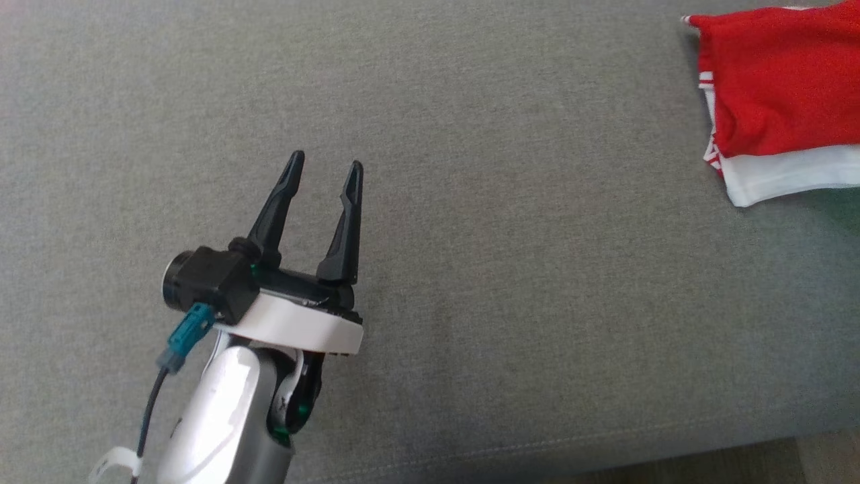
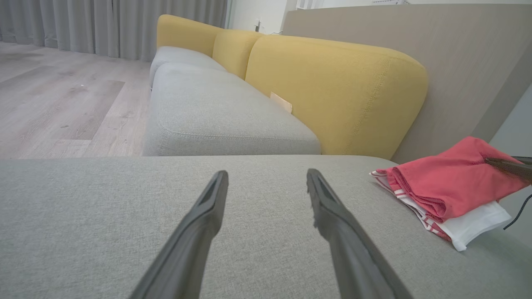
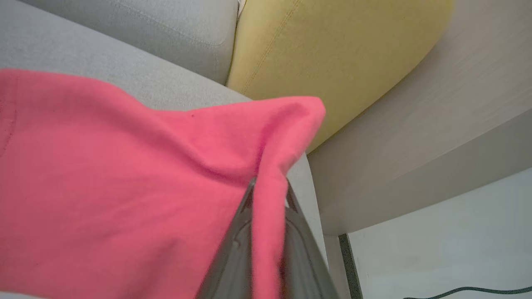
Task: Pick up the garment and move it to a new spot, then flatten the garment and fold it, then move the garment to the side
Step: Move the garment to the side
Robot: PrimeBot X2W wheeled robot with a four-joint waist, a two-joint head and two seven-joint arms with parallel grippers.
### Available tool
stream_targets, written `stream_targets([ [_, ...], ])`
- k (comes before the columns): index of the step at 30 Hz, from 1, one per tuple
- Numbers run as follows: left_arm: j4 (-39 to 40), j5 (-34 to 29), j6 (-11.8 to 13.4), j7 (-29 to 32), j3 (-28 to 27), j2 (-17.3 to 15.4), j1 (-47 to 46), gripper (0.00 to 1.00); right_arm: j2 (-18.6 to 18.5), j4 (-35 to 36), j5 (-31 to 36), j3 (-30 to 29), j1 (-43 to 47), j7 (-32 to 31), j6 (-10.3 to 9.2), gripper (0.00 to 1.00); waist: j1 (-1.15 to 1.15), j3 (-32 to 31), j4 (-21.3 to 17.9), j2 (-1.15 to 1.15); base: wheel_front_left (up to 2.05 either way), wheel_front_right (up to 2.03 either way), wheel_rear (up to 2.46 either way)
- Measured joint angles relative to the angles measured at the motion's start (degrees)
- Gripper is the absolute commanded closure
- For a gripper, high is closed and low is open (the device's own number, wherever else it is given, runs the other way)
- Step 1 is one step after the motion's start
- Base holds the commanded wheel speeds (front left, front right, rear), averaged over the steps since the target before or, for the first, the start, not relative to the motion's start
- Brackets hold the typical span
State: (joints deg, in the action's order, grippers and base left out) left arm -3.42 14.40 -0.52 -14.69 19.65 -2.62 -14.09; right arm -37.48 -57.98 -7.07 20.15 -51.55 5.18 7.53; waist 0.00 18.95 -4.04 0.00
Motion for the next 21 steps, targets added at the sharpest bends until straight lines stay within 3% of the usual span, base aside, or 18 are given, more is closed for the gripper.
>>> stream_targets([
  [10, 0.1, -0.04, -0.08, 0.0, -0.93, 0.04, -0.23, 0.0, 0.25, -3.6, 3.0, -3.59, -0.79, -0.52, 0.0, 1.0, 0.0, 1.98, 0.48, 0.0, 0.0, 0.0, 0.0],
  [11, 0.1, -0.08, -0.24, 0.0, -1.2, 0.03, -0.23, 0.0, 0.27, -3.61, 3.41, -4.09, -0.82, -0.08, 0.0, 0.78, 0.0, 2.1, 0.43, 0.0, 0.0, 0.0, 0.0],
  [12, 0.1, -0.12, -0.49, 0.0, -1.43, 0.03, -0.24, 0.0, 0.32, -3.68, 3.81, -4.66, -0.9, 0.15, 0.0, 0.05, 0.0, 2.18, 0.37, 0.0, 0.0, 0.0, 0.0],
  [13, 0.09, -0.12, -0.51, 0.0, -1.55, 0.04, -0.25, 0.0, 0.44, -3.77, 4.15, -5.28, -1.02, 0.4, 0.0, 0.0, 0.0, 2.19, 0.33, 0.0, 0.0, 0.0, 0.0],
  [21, -0.3, -0.11, -0.49, 0.0, -1.86, 0.05, -0.27, 0.0, 2.76, -2.96, 7.19, -9.47, -1.91, 1.52, 0.0, 0.0, 0.0, 0.27, 0.21, 0.0, 0.0, 0.0, 0.0],
])
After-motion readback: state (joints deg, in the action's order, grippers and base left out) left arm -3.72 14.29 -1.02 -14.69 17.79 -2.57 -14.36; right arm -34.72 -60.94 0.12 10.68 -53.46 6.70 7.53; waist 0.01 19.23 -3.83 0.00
